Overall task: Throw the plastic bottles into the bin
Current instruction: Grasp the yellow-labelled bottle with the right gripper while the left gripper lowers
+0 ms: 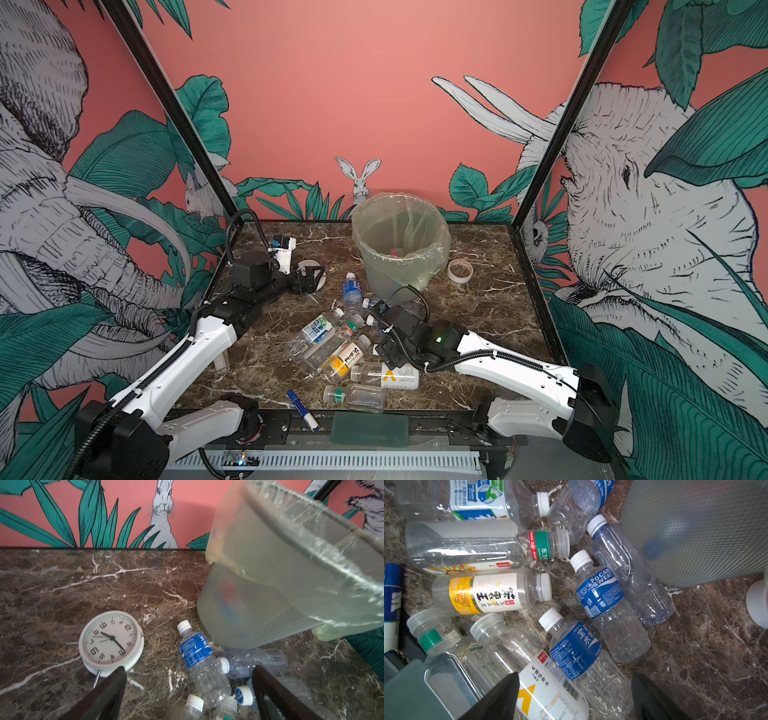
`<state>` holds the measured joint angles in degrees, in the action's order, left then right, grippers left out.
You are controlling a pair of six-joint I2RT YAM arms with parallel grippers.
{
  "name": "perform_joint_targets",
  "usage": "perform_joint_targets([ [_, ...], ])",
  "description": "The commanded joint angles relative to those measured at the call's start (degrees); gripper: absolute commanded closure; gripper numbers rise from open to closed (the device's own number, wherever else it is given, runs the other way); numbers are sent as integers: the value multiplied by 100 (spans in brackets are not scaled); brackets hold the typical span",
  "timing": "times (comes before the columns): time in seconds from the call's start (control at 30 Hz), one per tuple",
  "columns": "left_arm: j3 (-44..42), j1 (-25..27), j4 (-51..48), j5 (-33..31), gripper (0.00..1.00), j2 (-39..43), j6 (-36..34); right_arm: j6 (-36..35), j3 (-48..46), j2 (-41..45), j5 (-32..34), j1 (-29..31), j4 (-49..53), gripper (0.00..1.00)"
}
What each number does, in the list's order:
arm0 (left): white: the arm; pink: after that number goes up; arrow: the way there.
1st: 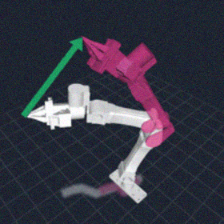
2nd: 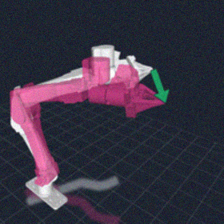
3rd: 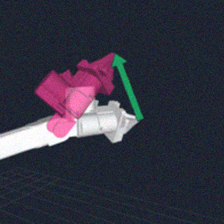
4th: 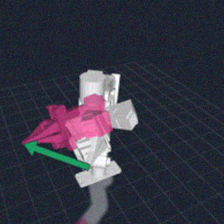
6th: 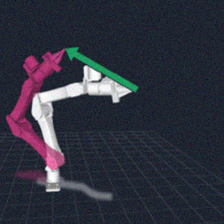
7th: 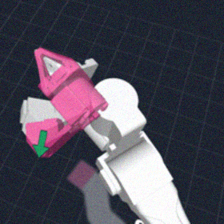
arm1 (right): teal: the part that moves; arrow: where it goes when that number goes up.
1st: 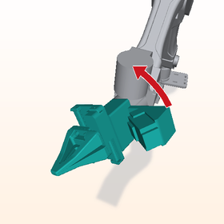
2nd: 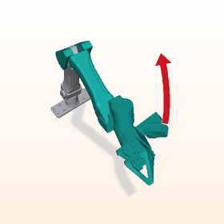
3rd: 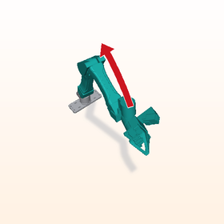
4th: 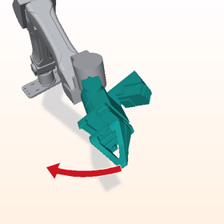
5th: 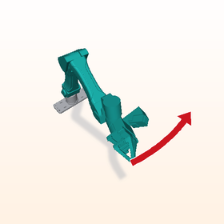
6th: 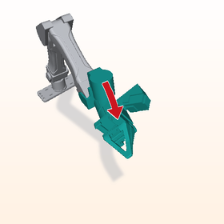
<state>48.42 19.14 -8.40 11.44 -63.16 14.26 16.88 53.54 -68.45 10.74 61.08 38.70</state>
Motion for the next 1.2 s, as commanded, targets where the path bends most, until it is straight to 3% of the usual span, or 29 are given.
perform_joint_targets([
  [0.0,-148,-3,-669,-130,6,14,-151,-56,119,-62,-73,75,411,16],
  [0.47,-1149,13,-602,-305,6,131,-12,-37,120,-544,-458,602,949,28],
  [1.17,-1509,2,-260,-400,6,-63,-3,-36,31,-1210,-775,709,756,35],
])
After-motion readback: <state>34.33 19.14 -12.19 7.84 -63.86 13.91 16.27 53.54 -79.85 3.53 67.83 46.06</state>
